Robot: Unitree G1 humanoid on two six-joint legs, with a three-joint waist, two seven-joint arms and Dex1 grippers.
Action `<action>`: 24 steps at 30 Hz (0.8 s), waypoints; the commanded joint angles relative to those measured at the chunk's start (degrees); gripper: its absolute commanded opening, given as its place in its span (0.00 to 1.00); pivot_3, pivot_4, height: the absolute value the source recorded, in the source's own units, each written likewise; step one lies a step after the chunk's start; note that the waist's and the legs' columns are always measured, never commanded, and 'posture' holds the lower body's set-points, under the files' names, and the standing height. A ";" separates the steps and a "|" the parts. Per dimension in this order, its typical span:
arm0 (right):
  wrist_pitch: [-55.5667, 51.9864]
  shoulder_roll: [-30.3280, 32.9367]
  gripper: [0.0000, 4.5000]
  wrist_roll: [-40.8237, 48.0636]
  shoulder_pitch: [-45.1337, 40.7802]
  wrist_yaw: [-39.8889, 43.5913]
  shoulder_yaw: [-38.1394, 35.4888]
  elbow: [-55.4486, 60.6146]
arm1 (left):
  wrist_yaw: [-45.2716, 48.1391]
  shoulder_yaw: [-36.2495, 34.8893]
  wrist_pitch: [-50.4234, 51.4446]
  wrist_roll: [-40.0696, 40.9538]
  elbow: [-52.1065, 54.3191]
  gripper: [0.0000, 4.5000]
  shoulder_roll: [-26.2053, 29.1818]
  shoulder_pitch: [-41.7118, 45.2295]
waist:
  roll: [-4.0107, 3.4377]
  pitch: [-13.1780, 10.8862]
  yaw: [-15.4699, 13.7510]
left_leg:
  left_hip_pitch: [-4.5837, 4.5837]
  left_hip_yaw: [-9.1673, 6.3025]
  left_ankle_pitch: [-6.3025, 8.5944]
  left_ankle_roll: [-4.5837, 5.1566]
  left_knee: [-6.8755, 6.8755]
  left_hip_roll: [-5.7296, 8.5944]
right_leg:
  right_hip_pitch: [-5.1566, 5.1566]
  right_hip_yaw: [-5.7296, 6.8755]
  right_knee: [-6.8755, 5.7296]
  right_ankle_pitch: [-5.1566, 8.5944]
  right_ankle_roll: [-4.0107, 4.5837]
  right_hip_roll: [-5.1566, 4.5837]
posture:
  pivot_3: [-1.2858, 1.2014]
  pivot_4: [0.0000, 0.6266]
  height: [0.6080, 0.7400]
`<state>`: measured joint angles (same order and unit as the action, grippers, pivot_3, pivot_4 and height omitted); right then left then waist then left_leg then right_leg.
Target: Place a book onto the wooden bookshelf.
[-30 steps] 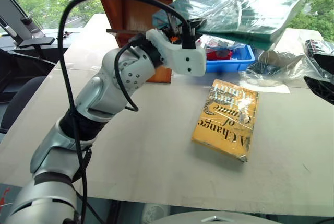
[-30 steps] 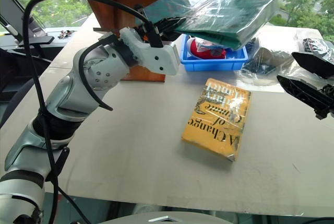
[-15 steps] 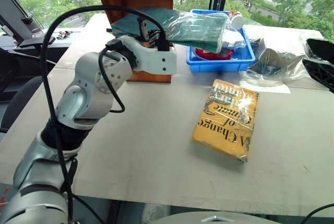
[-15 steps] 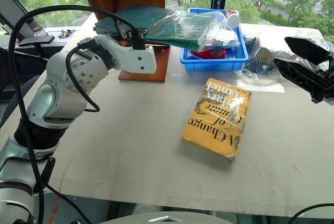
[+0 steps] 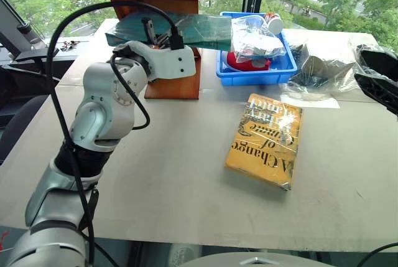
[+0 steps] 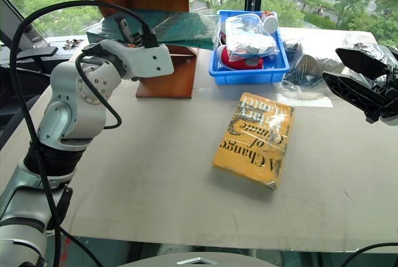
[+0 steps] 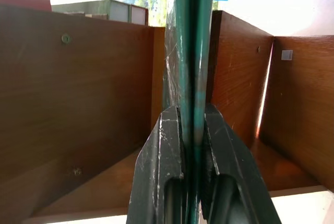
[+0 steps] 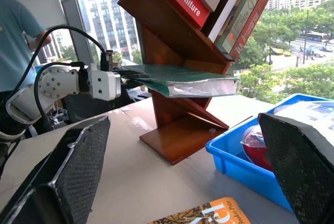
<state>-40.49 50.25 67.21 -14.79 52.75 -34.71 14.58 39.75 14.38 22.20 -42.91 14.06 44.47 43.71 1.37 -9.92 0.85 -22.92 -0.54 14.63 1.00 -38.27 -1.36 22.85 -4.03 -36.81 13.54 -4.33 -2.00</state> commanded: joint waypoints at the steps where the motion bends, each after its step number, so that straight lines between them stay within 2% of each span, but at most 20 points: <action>1: 2.03 -0.37 1.00 -0.62 -0.80 0.40 -1.17 0.45 | 0.48 -2.22 2.83 -1.49 0.90 0.01 -0.47 0.32 | 0.00 0.00 0.05 | 0.01 0.00 0.00 0.00 0.00 0.00 | 0.00 0.00 0.00 0.00 0.00 0.00 | 0.52 0.24 1.00; 5: 2.27 -0.56 1.00 -0.92 -0.77 0.57 -1.25 0.45 | 0.86 -2.97 3.52 -1.94 1.64 0.34 -0.24 -0.21 | 0.00 0.00 0.04 | 0.00 0.00 0.00 0.00 0.00 -0.01 | 0.00 0.00 -0.01 0.00 0.00 0.00 | 0.52 0.24 1.00; 6: 2.28 -0.59 1.00 -1.05 -0.80 0.63 -1.29 0.37 | 0.84 -3.16 3.80 -2.11 1.85 0.47 -0.21 -0.28 | 0.00 0.00 -0.01 | 0.00 0.00 0.00 0.00 0.00 -0.01 | 0.00 0.00 -0.01 0.00 0.00 0.00 | 0.52 0.24 1.00; 7: 2.31 -0.64 1.00 -1.20 -0.79 0.70 -1.29 0.33 | 0.73 -3.40 4.18 -2.22 2.04 0.54 -0.34 -0.31 | 0.00 0.00 -0.06 | 0.00 0.00 0.00 0.00 0.00 -0.01 | 0.00 0.00 -0.01 0.00 0.00 0.00 | 0.52 0.24 1.00; 11: 2.41 -1.02 1.00 -1.34 -0.64 0.66 -1.36 0.49 | 0.29 -3.86 5.25 -2.77 2.88 0.96 -0.82 -0.59 | 0.00 0.00 -0.14 | -0.02 0.00 0.00 0.00 -0.01 -0.01 | 0.00 0.00 -0.01 0.00 0.00 0.00 | 0.52 0.24 1.00; 12: 2.42 -1.12 1.00 -1.35 -0.64 0.61 -1.35 0.54 | 0.05 -4.06 5.56 -2.87 3.16 0.99 -1.04 -0.77 | 0.00 0.00 -0.16 | -0.02 0.00 0.00 0.00 -0.01 -0.01 | 0.00 0.00 0.00 0.00 0.00 0.00 | 0.52 0.24 1.00; 19: 3.11 -1.69 1.00 -2.35 0.40 0.21 -2.23 0.10 | -6.17 -8.21 2.87 -2.21 8.26 0.99 -2.40 -4.88 | 0.00 0.00 -0.15 | -0.02 -0.01 0.00 0.00 -0.01 -0.01 | 0.00 0.00 -0.01 -0.01 0.00 -0.02 | 0.52 0.24 1.00; 24: 4.06 -3.15 1.00 -3.79 6.92 0.02 -4.76 2.17 | -9.55 -10.51 -1.59 0.34 15.71 0.99 -4.73 -12.61 | 0.01 0.00 -0.35 | -0.03 -0.02 0.00 0.00 0.01 -0.03 | 0.00 0.01 -0.02 -0.01 0.01 -0.05 | 0.52 0.24 1.00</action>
<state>-37.97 47.49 63.76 -9.37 52.93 -36.34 14.80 32.01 5.62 22.80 -43.65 25.00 40.47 32.45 1.37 -9.91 0.50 -22.96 -0.58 14.64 0.99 -38.27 -1.38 22.85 -4.00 -36.82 13.53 -4.32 -2.06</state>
